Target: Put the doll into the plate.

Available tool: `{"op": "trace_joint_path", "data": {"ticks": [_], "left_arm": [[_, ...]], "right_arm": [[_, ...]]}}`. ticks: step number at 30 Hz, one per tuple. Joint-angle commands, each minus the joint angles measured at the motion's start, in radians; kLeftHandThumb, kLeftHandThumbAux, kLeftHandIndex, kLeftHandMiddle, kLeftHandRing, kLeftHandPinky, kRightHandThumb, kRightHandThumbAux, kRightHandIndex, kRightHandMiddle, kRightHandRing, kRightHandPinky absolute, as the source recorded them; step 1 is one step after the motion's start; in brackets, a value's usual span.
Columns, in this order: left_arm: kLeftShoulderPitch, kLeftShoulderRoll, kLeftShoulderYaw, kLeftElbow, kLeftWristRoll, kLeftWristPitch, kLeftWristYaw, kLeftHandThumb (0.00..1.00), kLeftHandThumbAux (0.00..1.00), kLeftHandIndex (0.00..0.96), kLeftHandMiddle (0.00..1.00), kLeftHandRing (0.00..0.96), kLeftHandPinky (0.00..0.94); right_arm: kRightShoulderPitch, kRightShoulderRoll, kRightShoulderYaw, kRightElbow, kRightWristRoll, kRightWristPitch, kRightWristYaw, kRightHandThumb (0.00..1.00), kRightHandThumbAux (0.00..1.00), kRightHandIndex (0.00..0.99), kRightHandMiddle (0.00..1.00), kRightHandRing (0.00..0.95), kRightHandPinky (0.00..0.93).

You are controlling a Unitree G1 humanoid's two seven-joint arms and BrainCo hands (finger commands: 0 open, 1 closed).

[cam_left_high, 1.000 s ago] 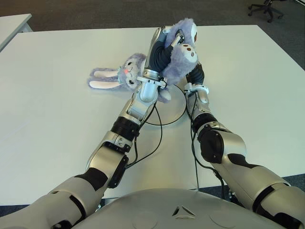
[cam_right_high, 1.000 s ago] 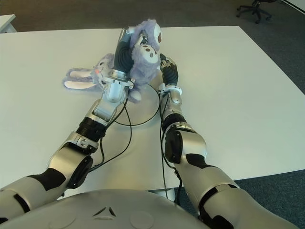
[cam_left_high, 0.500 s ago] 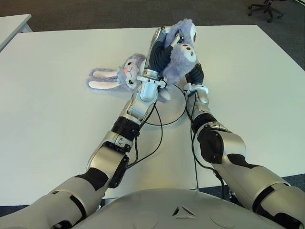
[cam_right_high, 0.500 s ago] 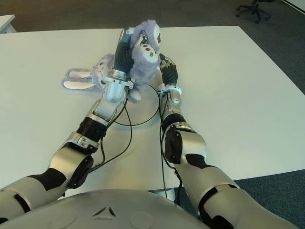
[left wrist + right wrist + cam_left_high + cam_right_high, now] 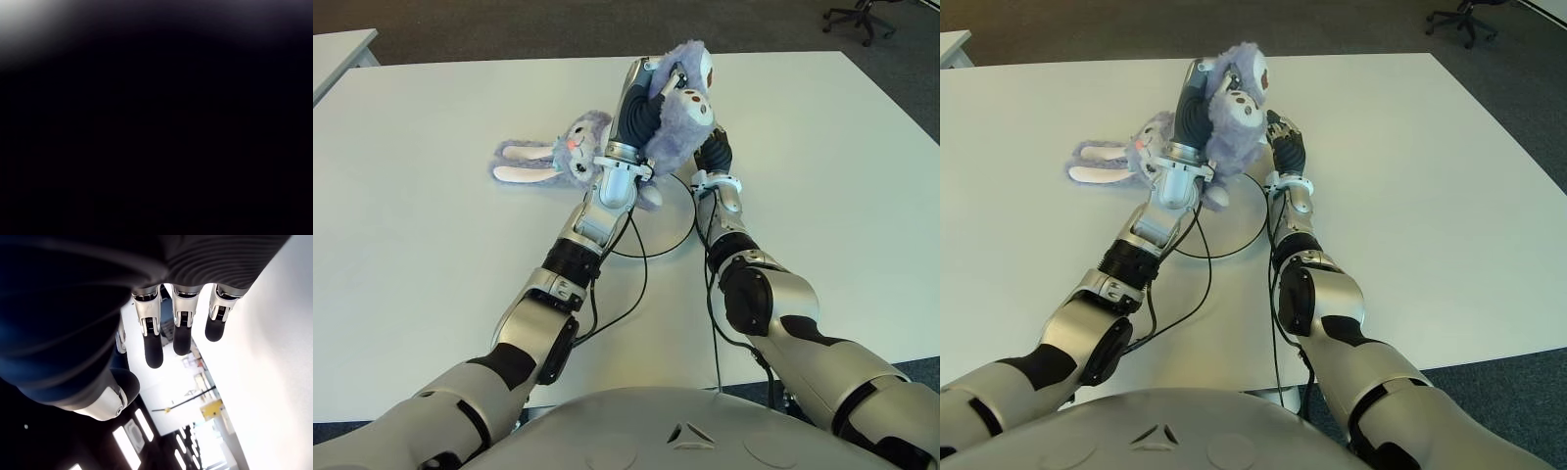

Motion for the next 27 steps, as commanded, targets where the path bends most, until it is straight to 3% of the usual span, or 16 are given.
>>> {"op": "trace_joint_path", "data": {"ticks": [1,16,27], "left_arm": [[-0.004,0.008,0.010,0.032,-0.011,-0.001,-0.009,0.916,0.653,0.759,0.858,0.856,0.876],[-0.016,0.009,0.017,0.061,0.000,-0.005,0.002,0.917,0.647,0.758,0.860,0.859,0.878],[-0.024,0.005,0.025,0.088,-0.001,0.034,0.011,0.908,0.658,0.762,0.863,0.862,0.876]], "right_arm": [[0.096,0.031,-0.009,0.053,0.012,0.058,-0.009,0.710,0.716,0.421,0.185,0.091,0.058],[0.098,0.027,0.005,0.050,0.000,0.051,-0.020,0.712,0.715,0.424,0.181,0.082,0.048],[0.099,0.029,-0.001,0.046,0.011,0.054,-0.014,0.708,0.716,0.418,0.182,0.102,0.085]]}}
